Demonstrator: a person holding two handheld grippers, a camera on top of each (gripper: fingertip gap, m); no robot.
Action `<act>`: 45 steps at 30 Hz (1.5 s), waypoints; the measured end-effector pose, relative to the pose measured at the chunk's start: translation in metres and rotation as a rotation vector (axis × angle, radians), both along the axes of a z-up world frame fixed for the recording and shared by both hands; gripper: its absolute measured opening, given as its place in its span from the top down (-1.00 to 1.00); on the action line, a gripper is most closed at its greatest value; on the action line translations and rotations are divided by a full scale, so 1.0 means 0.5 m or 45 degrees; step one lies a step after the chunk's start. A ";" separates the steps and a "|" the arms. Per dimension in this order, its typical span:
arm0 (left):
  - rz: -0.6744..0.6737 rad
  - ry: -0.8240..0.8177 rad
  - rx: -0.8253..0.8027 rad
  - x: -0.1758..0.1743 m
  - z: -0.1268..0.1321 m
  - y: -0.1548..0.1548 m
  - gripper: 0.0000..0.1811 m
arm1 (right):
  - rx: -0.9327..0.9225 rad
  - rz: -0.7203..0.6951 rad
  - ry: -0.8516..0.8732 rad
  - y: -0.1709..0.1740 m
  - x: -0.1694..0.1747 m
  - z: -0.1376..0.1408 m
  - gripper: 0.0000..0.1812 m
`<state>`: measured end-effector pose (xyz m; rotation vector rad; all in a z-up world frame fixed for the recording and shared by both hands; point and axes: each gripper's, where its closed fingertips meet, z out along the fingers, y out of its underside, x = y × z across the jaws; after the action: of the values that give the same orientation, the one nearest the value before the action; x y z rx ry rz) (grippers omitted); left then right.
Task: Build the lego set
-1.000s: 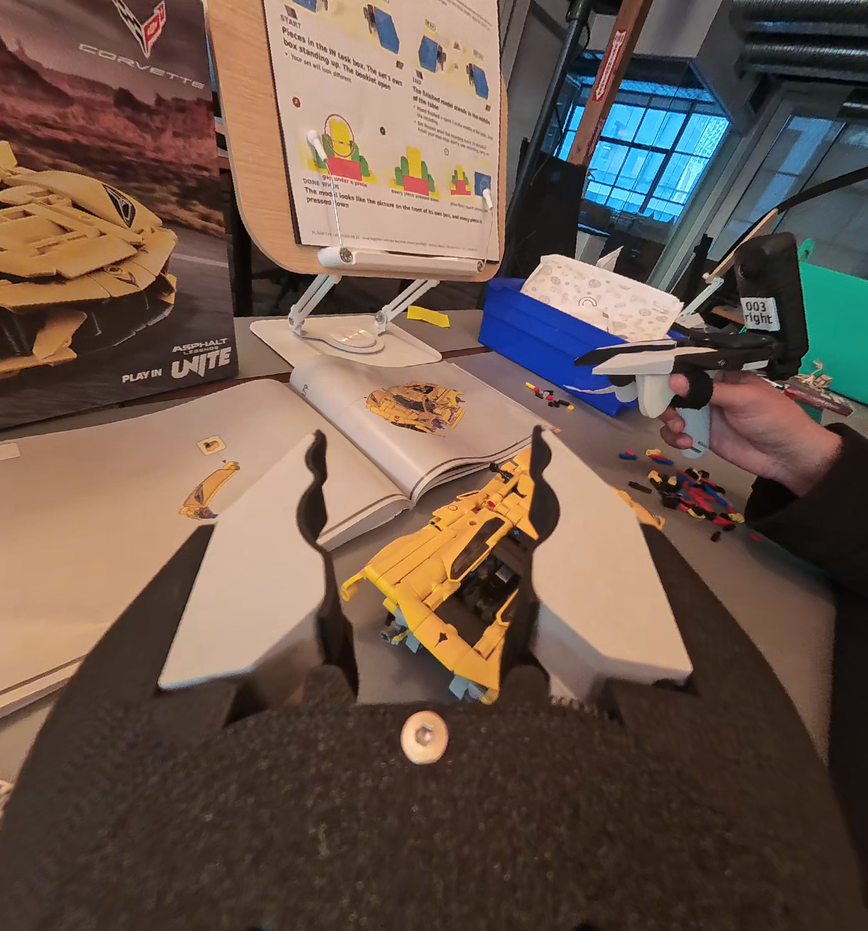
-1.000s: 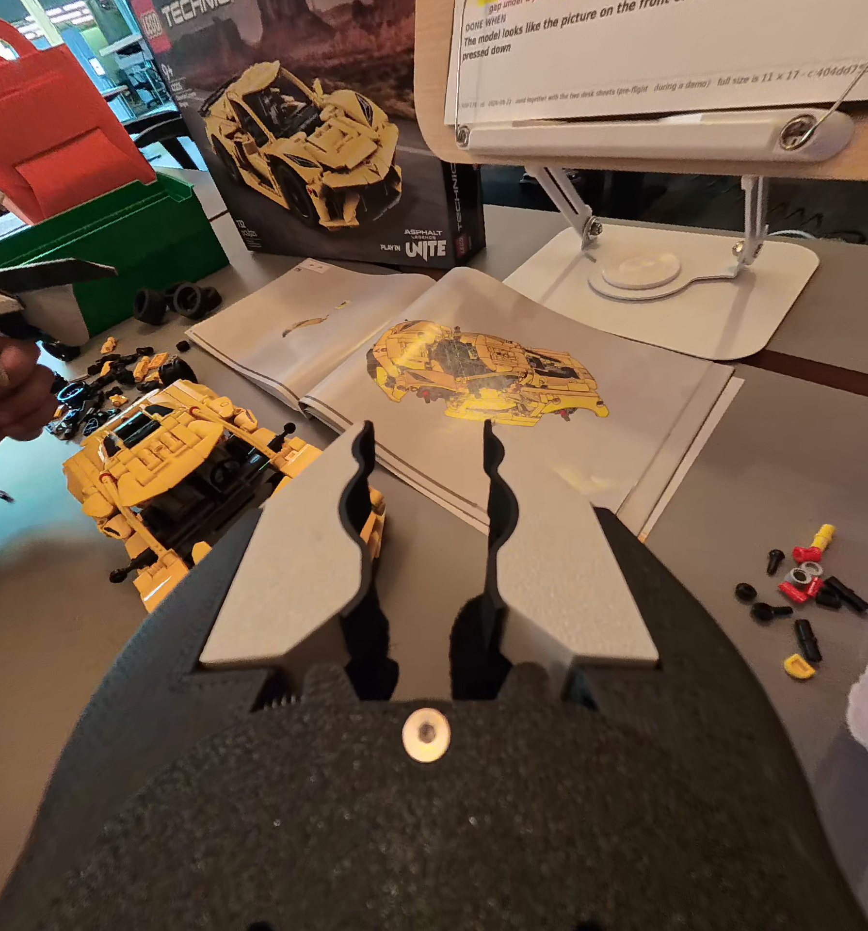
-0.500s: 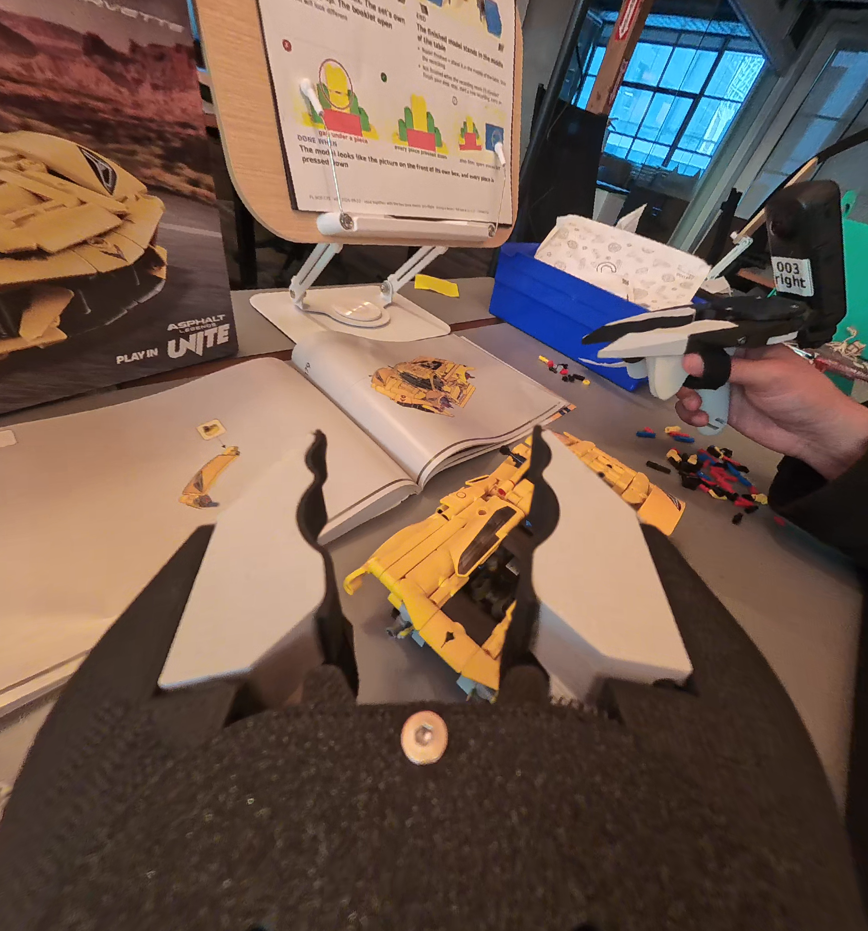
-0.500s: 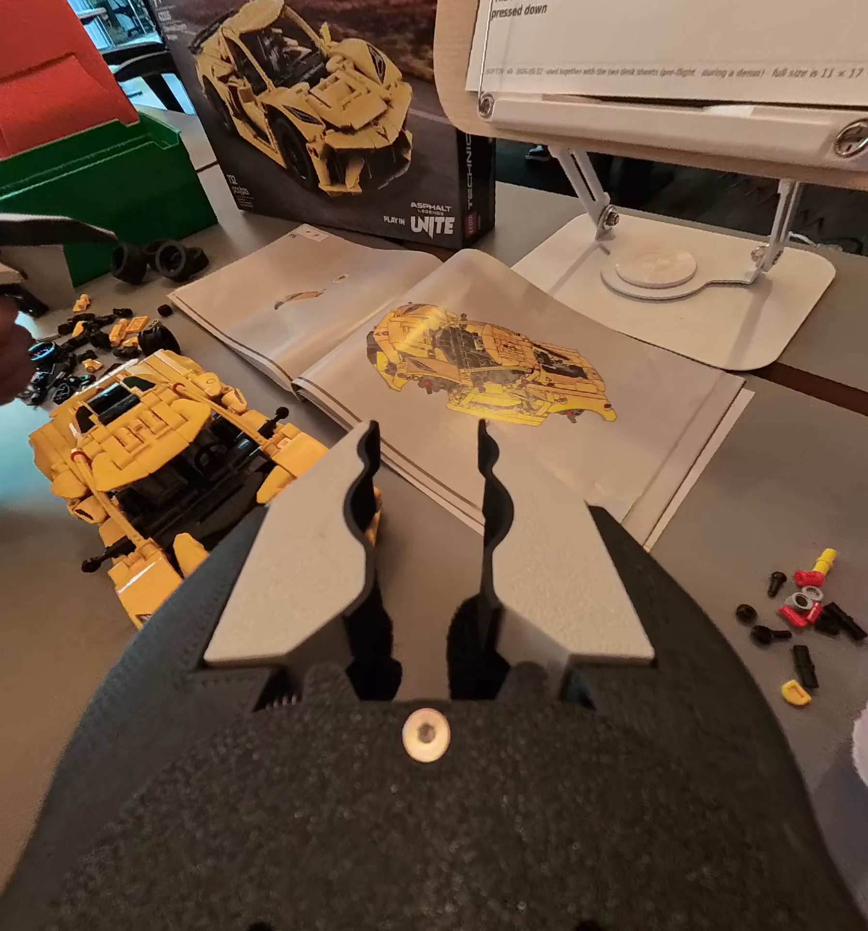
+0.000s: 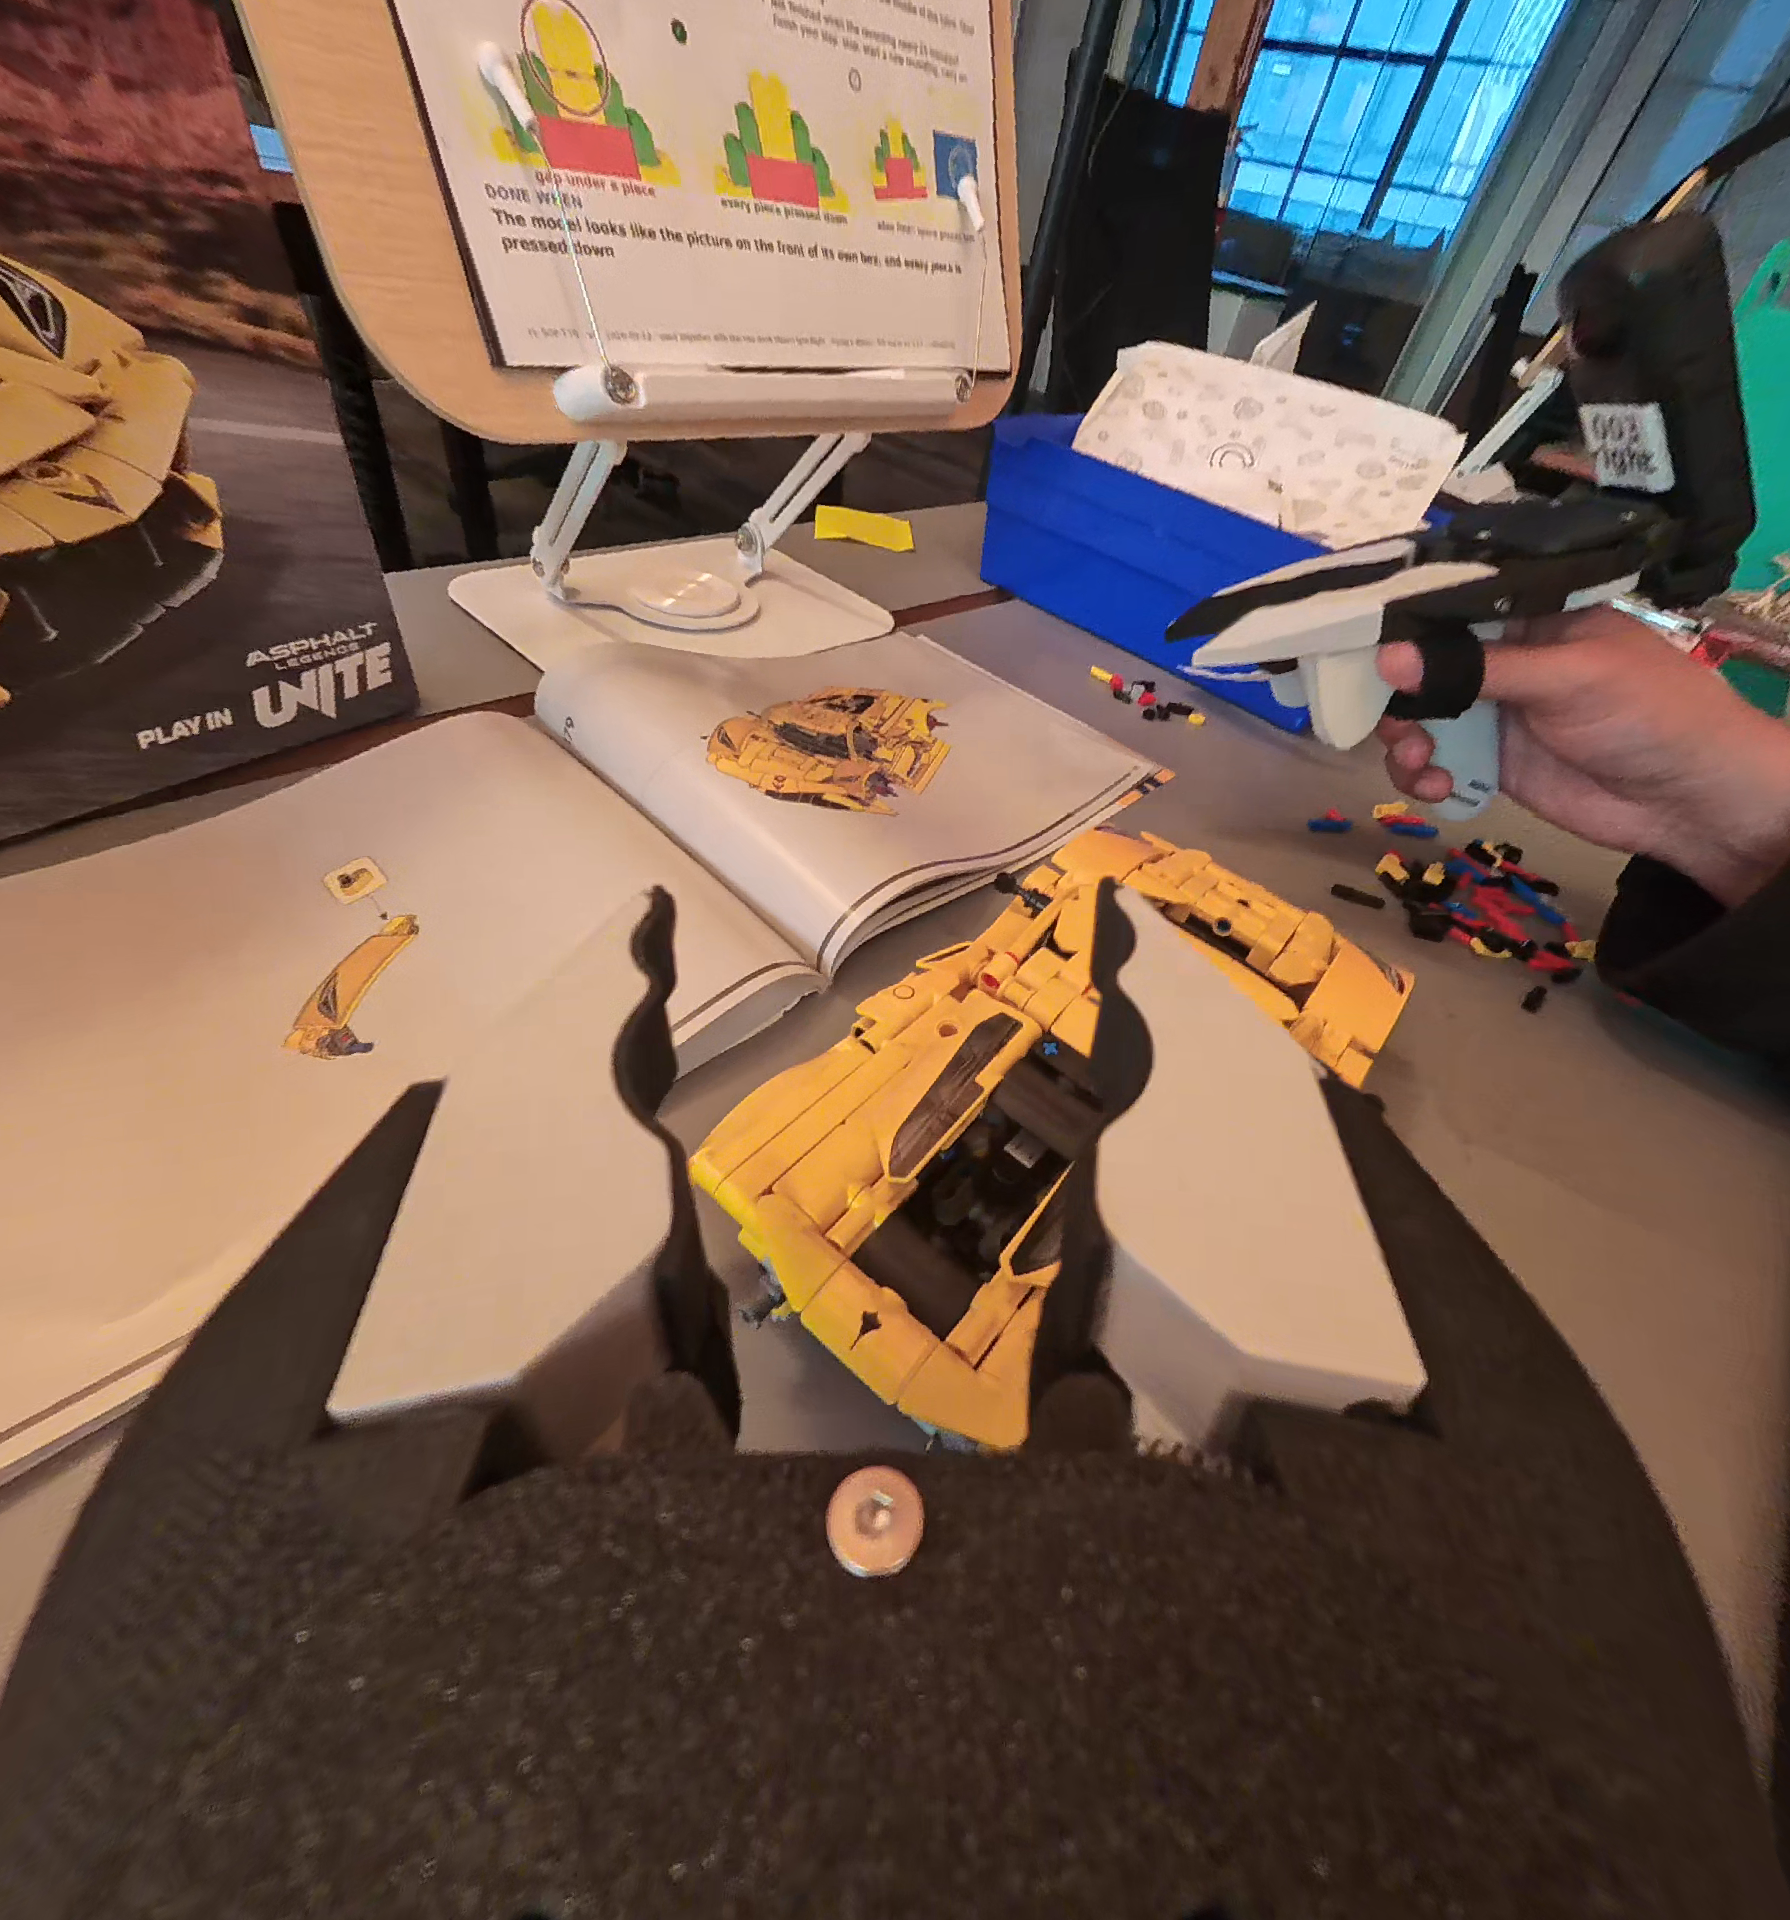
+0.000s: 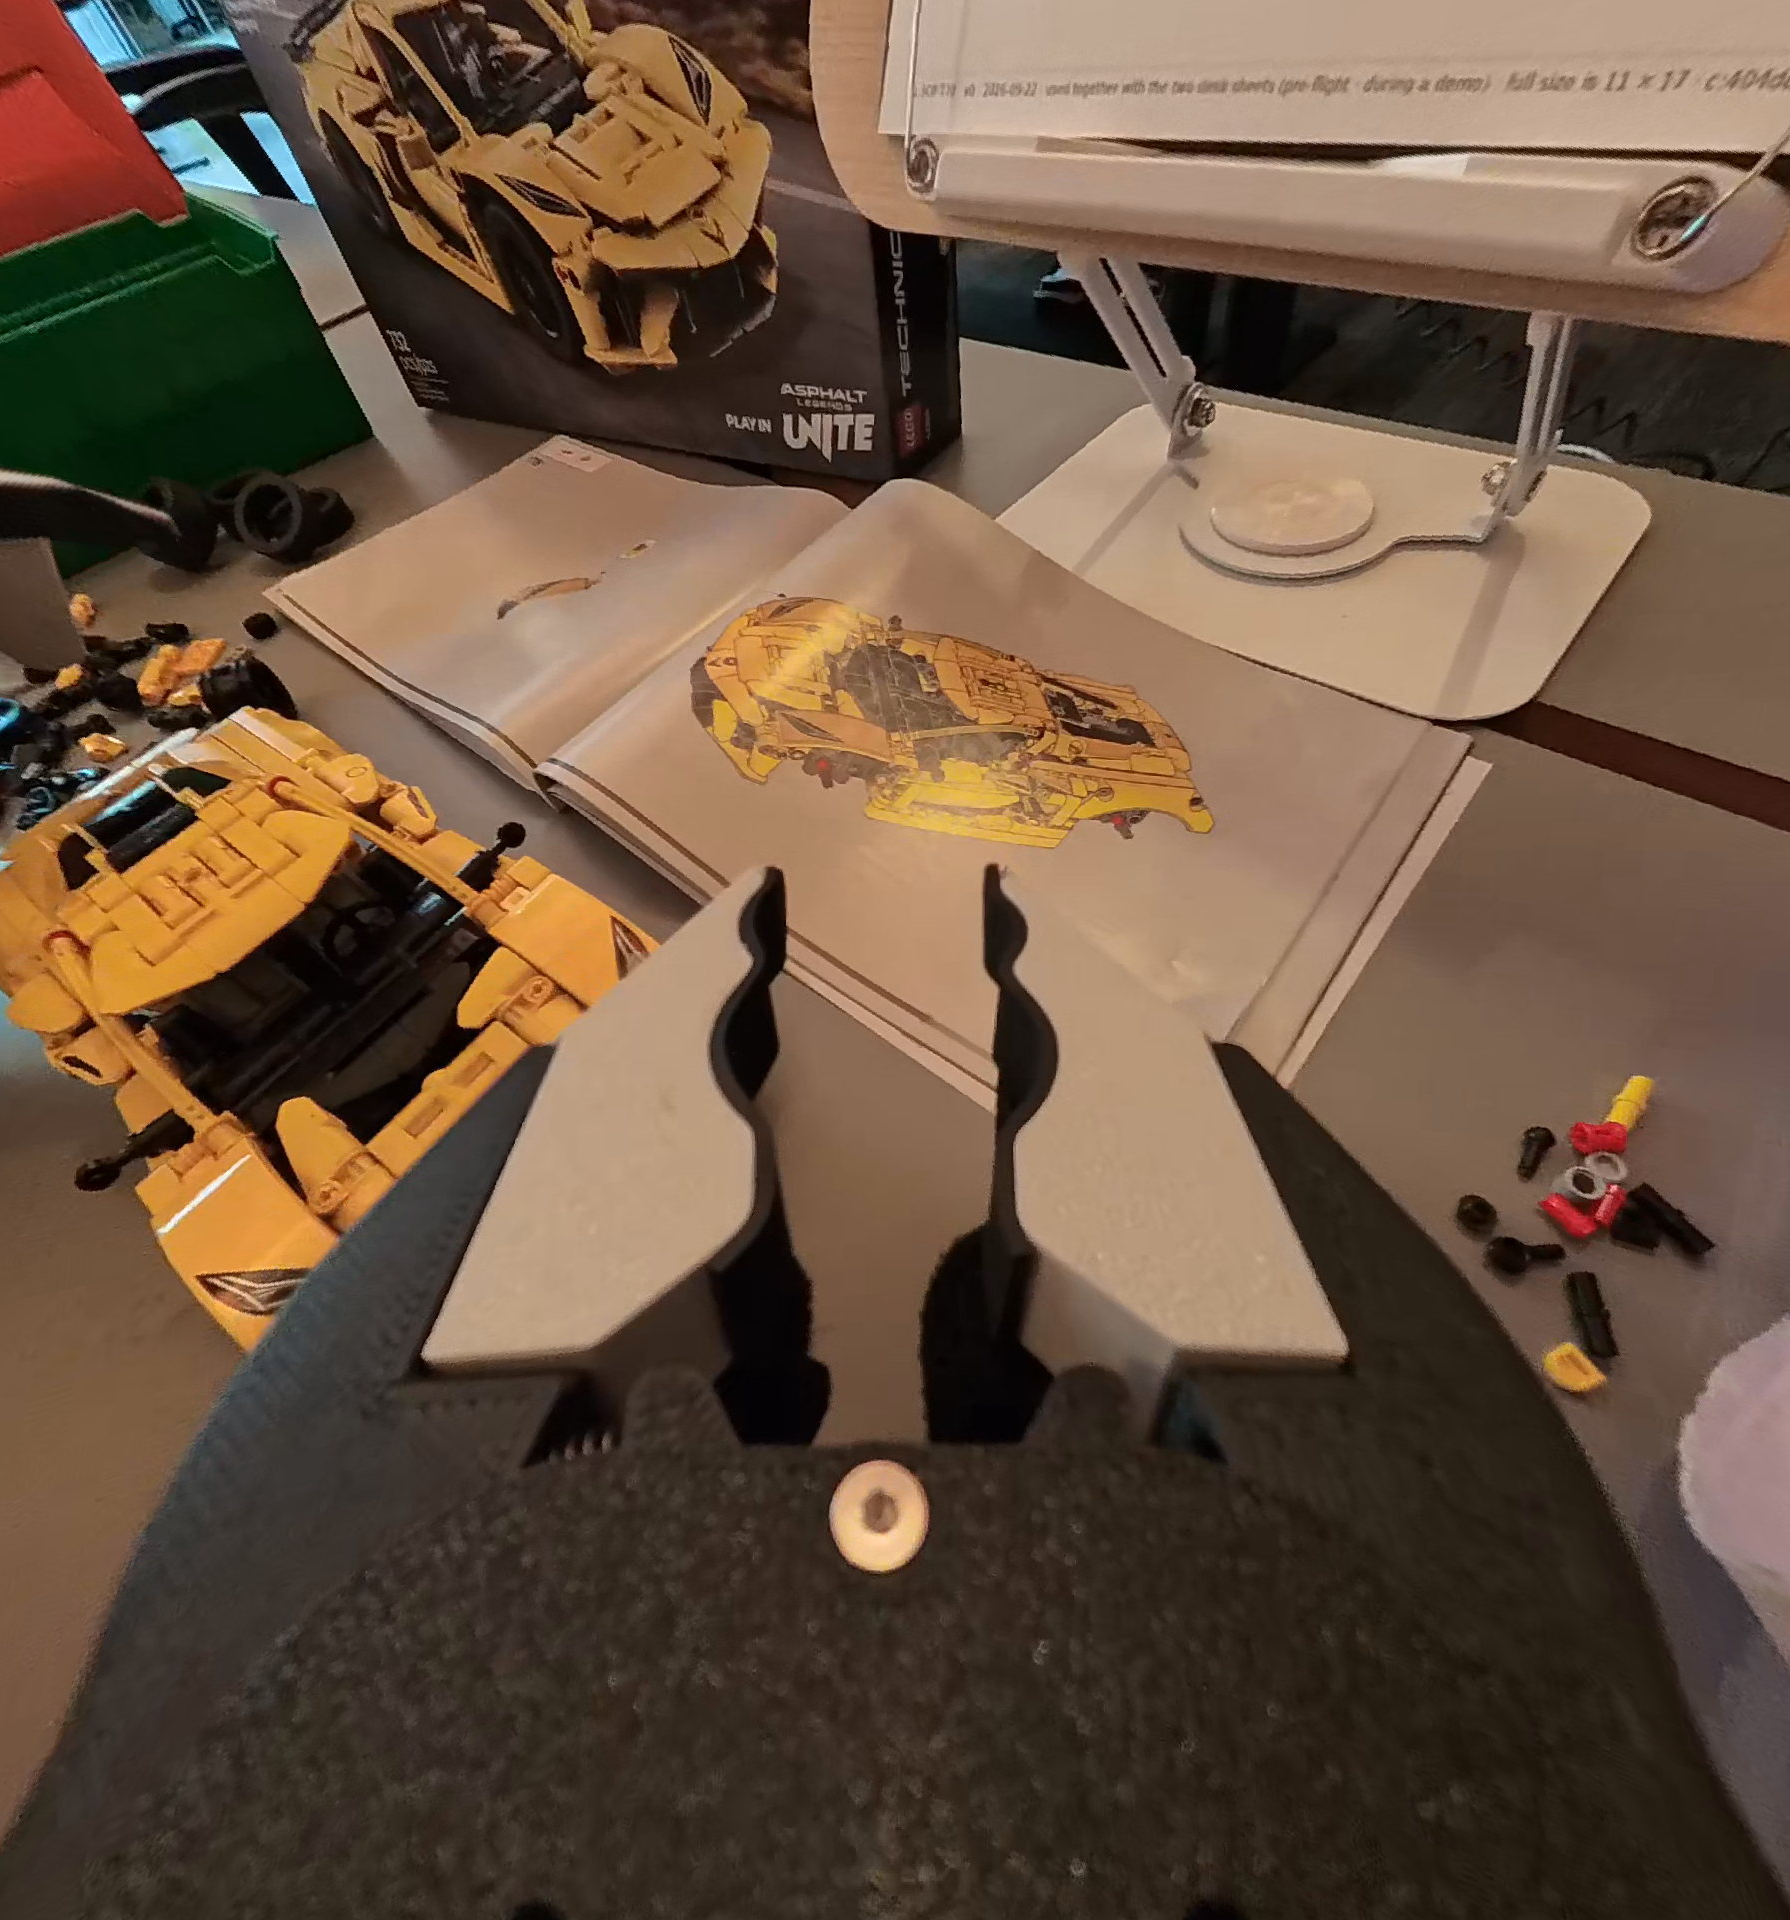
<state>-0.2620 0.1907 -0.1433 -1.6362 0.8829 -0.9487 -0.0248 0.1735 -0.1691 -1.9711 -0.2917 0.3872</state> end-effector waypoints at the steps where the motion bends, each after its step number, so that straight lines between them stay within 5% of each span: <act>1: 0.002 -0.023 -0.010 -0.001 0.004 0.002 0.11 | -0.002 -0.007 -0.018 0.000 0.003 -0.001 0.60; 7: 0.012 -0.173 -0.119 -0.012 0.020 0.013 0.12 | -0.118 -0.134 0.012 -0.006 0.047 -0.019 0.62; 15: 0.021 -0.258 -0.147 -0.023 0.041 0.023 0.13 | -0.519 -0.254 0.039 -0.009 0.100 -0.031 0.39; 20: -0.122 -0.261 -0.098 -0.003 0.054 -0.017 0.13 | -0.196 -0.081 0.220 0.053 -0.015 0.066 0.48; 23: -0.292 -0.160 -0.077 0.021 0.043 -0.059 0.13 | -0.103 0.429 0.347 -0.014 -0.183 0.105 0.53; 25: -0.422 -0.059 -0.037 0.021 0.036 -0.089 0.10 | -0.125 0.796 0.060 -0.111 -0.282 0.089 0.58; 28: -0.452 0.190 -0.009 -0.019 -0.015 -0.093 -0.06 | -0.067 0.985 -0.357 -0.209 -0.378 0.028 0.60; 31: -0.453 0.351 0.054 -0.041 -0.056 -0.103 -0.21 | -0.019 0.887 -0.694 -0.210 -0.401 -0.029 0.59; 36: -0.404 0.654 0.171 -0.044 -0.135 -0.103 -0.23 | -0.073 0.800 -0.837 -0.198 -0.416 -0.078 0.54; 45: -0.378 0.695 0.155 -0.053 -0.158 -0.091 -0.20 | -0.010 0.632 -1.235 -0.153 -0.393 -0.119 0.78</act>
<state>-0.2885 0.1450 -0.2222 -1.7138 1.5569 -0.6250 -0.2213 0.0969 -0.2286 -1.9481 -1.4014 -0.3023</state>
